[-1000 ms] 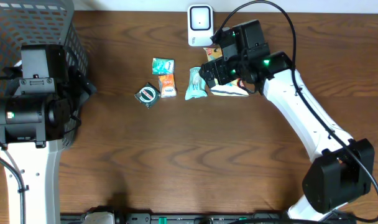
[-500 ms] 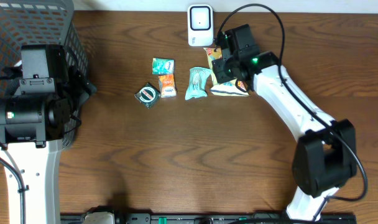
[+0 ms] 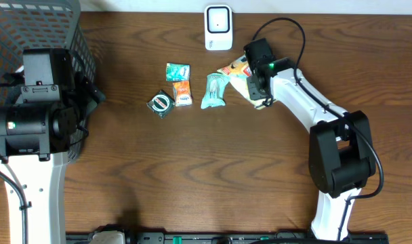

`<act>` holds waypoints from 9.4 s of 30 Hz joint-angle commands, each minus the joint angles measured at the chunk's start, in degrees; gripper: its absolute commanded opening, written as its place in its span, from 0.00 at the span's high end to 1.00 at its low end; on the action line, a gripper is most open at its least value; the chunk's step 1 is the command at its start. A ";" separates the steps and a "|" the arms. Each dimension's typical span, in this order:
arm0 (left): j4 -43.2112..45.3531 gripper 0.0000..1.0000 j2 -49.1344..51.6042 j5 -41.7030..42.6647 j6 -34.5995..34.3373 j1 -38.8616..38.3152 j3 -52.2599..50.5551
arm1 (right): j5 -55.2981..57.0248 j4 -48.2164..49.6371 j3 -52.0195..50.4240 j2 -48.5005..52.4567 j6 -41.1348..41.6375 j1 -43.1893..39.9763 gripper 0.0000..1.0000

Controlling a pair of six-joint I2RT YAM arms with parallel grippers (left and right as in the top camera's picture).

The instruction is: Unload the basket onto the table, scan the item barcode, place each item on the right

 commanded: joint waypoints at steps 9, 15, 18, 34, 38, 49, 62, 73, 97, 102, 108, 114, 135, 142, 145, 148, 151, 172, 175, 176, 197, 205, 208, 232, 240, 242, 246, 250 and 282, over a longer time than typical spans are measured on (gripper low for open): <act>-0.15 0.02 0.00 -0.57 -0.26 0.42 0.31 | 10.75 -20.00 7.08 -3.80 4.02 0.83 0.62; -0.13 0.02 0.00 -0.59 -0.26 0.42 0.31 | 1.46 -14.14 9.35 -9.42 7.17 0.85 0.37; -0.15 0.02 0.00 -0.57 -0.26 0.42 0.31 | -5.49 -13.00 9.29 -9.33 7.17 0.85 0.13; -0.15 0.03 0.00 -0.57 -0.26 0.42 0.31 | -4.85 0.35 8.92 -3.54 7.21 -1.27 0.99; -0.15 0.02 0.00 -0.57 -0.26 0.42 0.31 | -4.87 0.90 8.92 1.09 7.21 -2.19 0.99; -0.15 0.02 0.00 -0.57 -0.26 0.42 0.31 | -4.87 -3.91 10.60 6.51 7.10 -2.45 0.99; -0.15 0.02 0.00 -0.59 -0.26 0.42 0.31 | -4.81 -19.91 10.54 -5.27 3.93 -4.04 0.73; -0.15 0.02 0.00 -0.57 -0.26 0.42 0.31 | -6.86 -6.01 -8.13 -1.86 7.63 -7.67 0.81; -0.15 0.02 0.00 -0.57 -0.26 0.42 0.31 | -14.40 5.20 -7.26 -2.56 10.62 -5.29 0.50; -0.15 0.03 0.00 -0.59 -0.26 0.42 0.31 | -21.24 19.76 -8.55 -2.54 11.72 -3.80 0.54; -0.15 0.02 0.00 -0.57 -0.26 0.42 0.31 | -24.98 13.88 3.43 -2.54 8.76 -4.00 0.53; -0.15 0.02 0.00 -0.57 -0.26 0.42 0.31 | -16.68 -12.90 14.10 -2.54 2.82 -5.22 0.56; -0.15 0.02 0.00 -0.59 -0.26 0.42 0.31 | -41.51 -4.33 3.52 -2.64 5.64 -3.96 0.42; -0.15 0.02 0.00 -0.57 -0.26 0.42 0.31 | -24.65 -9.62 14.73 -2.64 5.40 -3.96 0.44; -0.15 0.02 0.00 -0.57 -0.26 0.42 0.31 | -17.11 -10.95 12.81 -2.62 5.44 -3.96 0.62; -0.15 0.02 0.00 -0.57 -0.26 0.42 0.31 | -16.90 -10.32 8.17 -2.62 5.46 -3.89 0.69; -0.15 0.03 0.00 -0.57 -0.26 0.42 0.31 | -17.16 -8.46 2.91 -2.62 5.81 -3.78 0.72; -0.15 0.02 0.00 -0.57 -0.26 0.42 0.31 | -19.58 -1.33 4.72 -4.98 8.44 -5.07 0.37; -0.15 0.02 0.00 -0.57 -0.26 0.42 0.31 | -17.42 1.20 4.33 -3.41 8.46 -4.87 0.44; -0.15 0.02 0.00 -0.57 -0.26 0.42 0.31 | -16.72 1.79 4.07 -2.47 8.46 -4.87 0.45; -0.15 0.02 0.00 -0.57 -0.26 0.42 0.31 | -16.63 -11.06 13.42 -2.32 6.88 -4.70 0.43; -0.15 0.02 0.00 -0.57 -0.26 0.42 0.31 | -16.65 -6.60 2.05 -0.72 8.15 -4.04 0.80; -0.15 0.02 0.00 -0.57 -0.26 0.42 0.31 | -16.94 -3.69 -2.27 -0.72 9.14 -4.04 0.78; -0.15 0.02 0.00 -0.57 -0.26 0.42 0.31 | -15.58 -11.56 -6.97 -5.22 8.11 3.17 0.46; -0.15 0.02 0.00 -0.57 -0.26 0.42 0.31 | -15.04 -11.74 -5.62 -6.38 8.22 5.57 0.48; -0.15 0.03 0.00 -0.57 -0.26 0.42 0.31 | -11.39 -14.40 -0.09 -7.45 7.37 5.46 0.47; -0.15 0.02 0.00 -0.57 -0.26 0.42 0.31 | -0.31 -9.94 5.31 -7.69 6.93 5.40 0.40; -0.15 0.02 0.00 -0.57 -0.26 0.42 0.31 | 1.33 -1.11 4.55 -5.84 6.95 4.48 0.39; -0.15 0.03 0.00 -0.57 -0.26 0.42 0.31 | 5.09 -5.18 5.86 -0.24 5.90 8.37 0.23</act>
